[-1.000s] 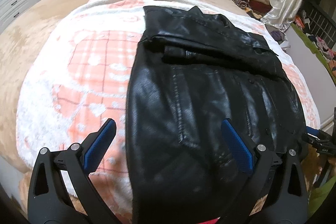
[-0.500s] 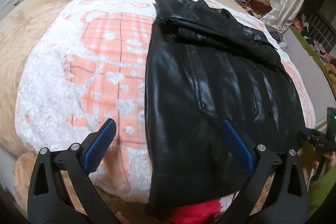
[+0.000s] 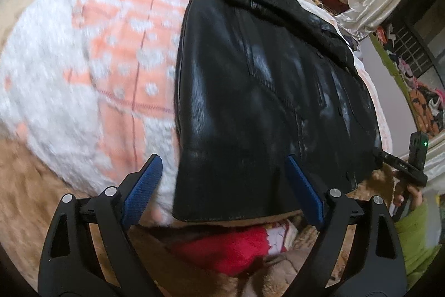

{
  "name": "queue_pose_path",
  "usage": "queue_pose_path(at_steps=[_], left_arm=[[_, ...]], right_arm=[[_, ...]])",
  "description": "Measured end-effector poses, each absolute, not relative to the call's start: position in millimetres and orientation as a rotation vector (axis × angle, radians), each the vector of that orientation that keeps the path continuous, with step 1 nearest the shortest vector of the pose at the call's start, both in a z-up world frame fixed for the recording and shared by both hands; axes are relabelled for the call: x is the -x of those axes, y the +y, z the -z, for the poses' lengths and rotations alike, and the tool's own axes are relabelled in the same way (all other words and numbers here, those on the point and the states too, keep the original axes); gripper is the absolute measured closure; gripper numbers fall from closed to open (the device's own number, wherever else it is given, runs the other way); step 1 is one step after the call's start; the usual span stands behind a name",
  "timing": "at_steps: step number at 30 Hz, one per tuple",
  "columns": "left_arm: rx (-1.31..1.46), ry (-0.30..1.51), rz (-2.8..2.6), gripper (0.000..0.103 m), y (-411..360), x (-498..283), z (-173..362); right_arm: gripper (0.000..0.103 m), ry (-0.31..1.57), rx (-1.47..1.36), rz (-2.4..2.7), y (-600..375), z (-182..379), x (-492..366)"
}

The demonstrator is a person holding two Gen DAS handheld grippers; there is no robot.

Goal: Fold large clothes
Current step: 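Move both grippers to the jacket hem, then grasp the jacket hem with both grippers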

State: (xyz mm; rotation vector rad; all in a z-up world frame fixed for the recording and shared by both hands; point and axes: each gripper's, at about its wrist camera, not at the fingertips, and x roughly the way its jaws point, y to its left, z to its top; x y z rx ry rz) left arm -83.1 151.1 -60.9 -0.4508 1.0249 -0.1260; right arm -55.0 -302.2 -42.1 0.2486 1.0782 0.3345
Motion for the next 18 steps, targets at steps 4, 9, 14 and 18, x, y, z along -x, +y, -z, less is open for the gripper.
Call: queue_pose_path(at_steps=[4,9,14,18], left_arm=[[0.443,1.029,0.106,0.035,145.3,80.1,64.0],[0.443,1.022,0.088,0.06,148.3,79.3,59.7],[0.437,1.008,0.063,0.089,152.6,84.6,54.4],[0.411,0.982,0.084,0.097,148.9,90.0,40.1]], right_arm=[[0.08,1.053,-0.26,-0.352,-301.8,36.3,54.7],[0.063,1.089,-0.243,-0.353,-294.3,45.9,50.8],[0.081,1.058,-0.25,-0.346,-291.9,41.1,53.6],[0.086,0.982,-0.265,-0.379,-292.6,21.1,63.8]])
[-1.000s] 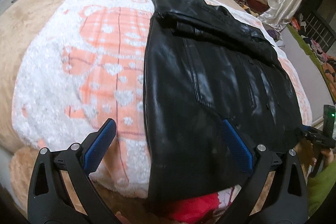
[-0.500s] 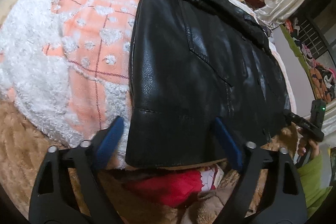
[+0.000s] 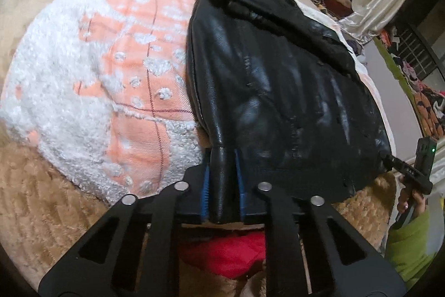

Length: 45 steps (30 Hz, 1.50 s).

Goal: Fold large clothes
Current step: 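Grasp the jacket hem with both grippers, then lift the hem with both grippers and fold it toward the collar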

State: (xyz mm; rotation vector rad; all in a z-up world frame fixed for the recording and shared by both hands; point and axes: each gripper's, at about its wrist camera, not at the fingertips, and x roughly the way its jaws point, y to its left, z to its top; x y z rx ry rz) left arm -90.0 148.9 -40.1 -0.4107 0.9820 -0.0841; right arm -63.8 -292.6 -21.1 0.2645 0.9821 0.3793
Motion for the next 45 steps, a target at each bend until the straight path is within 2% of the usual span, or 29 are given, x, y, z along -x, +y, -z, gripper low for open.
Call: queue_pose_path(at_steps=[2,18,32,45], left_arm=[[0.411,0.965,0.105,0.099,146.8,93.6,34.3],[0.466,0.793,0.205,0.1,162.8,113.4,-33.0],[0.55,0.643,0.244,0.098,176.1,55.6,-83.5],[0.565,0.646,0.204,0.095,184.2,-30.3,-112.6]], right_arm=[[0.092,0.958,-0.288,-0.404,-294.6,13.0,67.4],[0.094,0.775,-0.44,-0.515,-306.0,-49.8,63.5],[0.094,0.631,-0.556,-0.498,-310.3,-88.7,-0.1],[0.094,0.624,-0.623,-0.42,-306.8,-100.8,-86.5]])
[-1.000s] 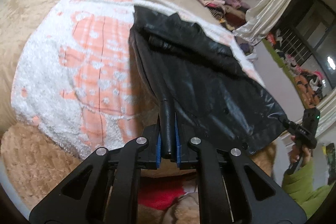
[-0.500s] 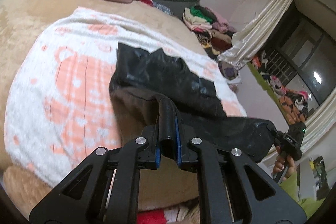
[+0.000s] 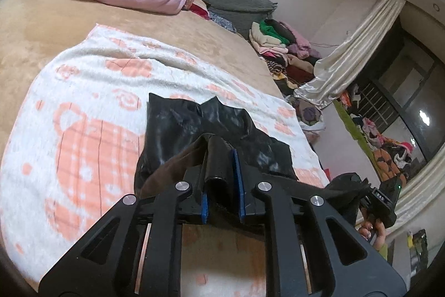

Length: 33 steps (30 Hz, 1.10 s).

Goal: Fold large clothes
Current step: 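Lift the hem with both grippers and fold it toward the collar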

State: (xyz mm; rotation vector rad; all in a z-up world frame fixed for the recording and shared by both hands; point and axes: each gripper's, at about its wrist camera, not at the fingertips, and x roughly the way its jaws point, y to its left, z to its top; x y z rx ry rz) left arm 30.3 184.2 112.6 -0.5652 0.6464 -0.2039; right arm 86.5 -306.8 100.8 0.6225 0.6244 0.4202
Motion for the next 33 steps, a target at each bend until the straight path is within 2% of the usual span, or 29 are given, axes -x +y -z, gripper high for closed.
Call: queue_pose_path(at_steps=[31,33], left_arm=[[0.498,0.752,0.123,0.089,179.3,-142.5,-59.1],[0.496,0.762,0.118,0.086,179.8,-148.9,-53.4]], right_arm=[[0.09,0.733,-0.523,-0.245,-287.4,-39.2,-195.3],[0.09,0.747,-0.522,-0.233,-287.0,-34.4,-203.3]])
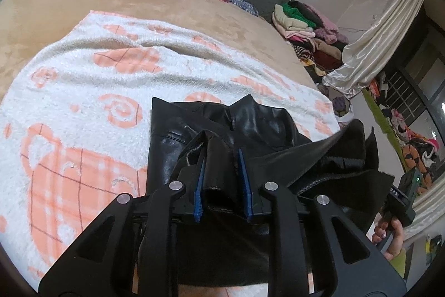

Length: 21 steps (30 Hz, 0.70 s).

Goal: Fold large clothes

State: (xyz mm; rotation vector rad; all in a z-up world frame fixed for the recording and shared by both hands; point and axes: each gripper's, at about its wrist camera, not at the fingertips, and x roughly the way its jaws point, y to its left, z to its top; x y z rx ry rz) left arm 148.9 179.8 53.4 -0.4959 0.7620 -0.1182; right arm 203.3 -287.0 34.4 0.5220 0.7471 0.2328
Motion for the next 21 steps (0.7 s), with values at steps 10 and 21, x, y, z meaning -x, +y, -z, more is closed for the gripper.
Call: queue_pose_path(at_steps=[10,21], left_arm=[[0.475,0.804,0.1,0.078,186.6,-171.3,-23.8],[0.501,0.711,0.099,0.038,195.3,-168.2,-35.4]], right_arm=[[0.084,0.799,-0.529,-0.184,-288.2,-6.1,-235.0],[0.038,0.761,-0.519,-0.238,-290.4,-5.6,-242.6]])
